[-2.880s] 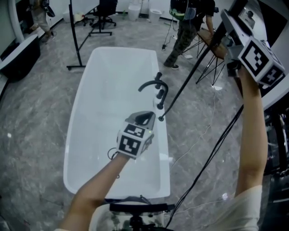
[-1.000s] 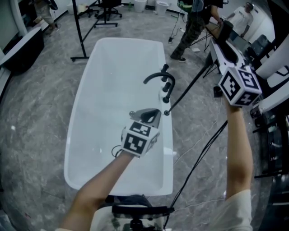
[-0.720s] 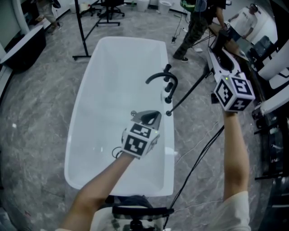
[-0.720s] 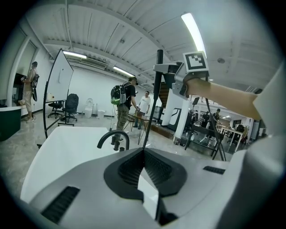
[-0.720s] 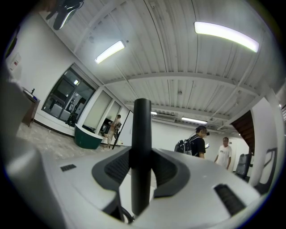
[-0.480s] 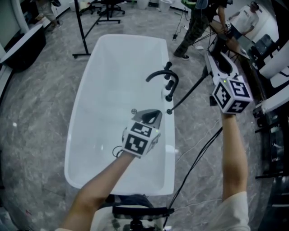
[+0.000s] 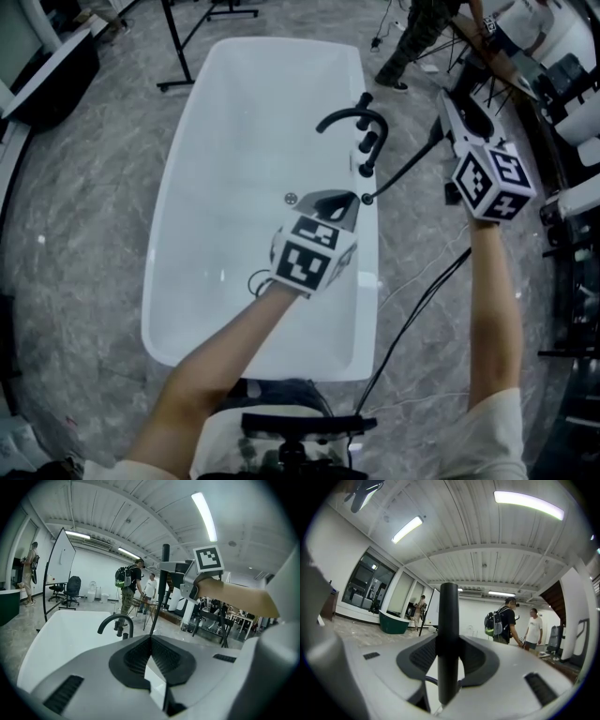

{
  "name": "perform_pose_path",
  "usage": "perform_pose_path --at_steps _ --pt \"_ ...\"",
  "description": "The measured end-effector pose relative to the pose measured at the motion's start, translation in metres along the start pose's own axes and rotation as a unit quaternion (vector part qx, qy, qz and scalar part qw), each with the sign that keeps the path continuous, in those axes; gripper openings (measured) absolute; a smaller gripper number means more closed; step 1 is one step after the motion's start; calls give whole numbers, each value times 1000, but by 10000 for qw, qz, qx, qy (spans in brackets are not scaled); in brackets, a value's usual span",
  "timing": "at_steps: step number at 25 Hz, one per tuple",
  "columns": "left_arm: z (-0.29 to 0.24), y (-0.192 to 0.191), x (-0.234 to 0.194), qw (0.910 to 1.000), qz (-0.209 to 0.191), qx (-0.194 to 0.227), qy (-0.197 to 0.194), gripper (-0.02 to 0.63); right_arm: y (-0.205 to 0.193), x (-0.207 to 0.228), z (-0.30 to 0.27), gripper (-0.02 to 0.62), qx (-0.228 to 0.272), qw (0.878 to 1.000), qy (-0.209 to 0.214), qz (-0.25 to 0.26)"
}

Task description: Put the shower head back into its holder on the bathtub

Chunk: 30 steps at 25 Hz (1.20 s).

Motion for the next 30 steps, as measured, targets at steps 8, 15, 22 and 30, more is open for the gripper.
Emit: perform_pose_path --at_steps 8,15,22,30 --pt "-13 -10 -3 9999 41 -112 -26 8 -41 -2 -2 146 -256 9994 -23 -224" --pt "-32 -18 -9 9998 113 -183 -51 7 -80 2 -6 146 -492 9981 -20 -381" --pt "-45 -27 -10 9997 136 -215 -71 8 -108 0 -6 146 -622 9968 10 -507" --pt "-55 -39 -16 9995 133 -294 -34 7 -145 -6 -7 146 -740 9955 6 -586"
Point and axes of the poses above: the fingertips, and each gripper's own axes: z backward along the fingers, x to its right, y out of its top, the point moved 10 cm from there along z, backward along the fingers, and after that the axes turned 10 degrees about -y, right-handed, at the moved point
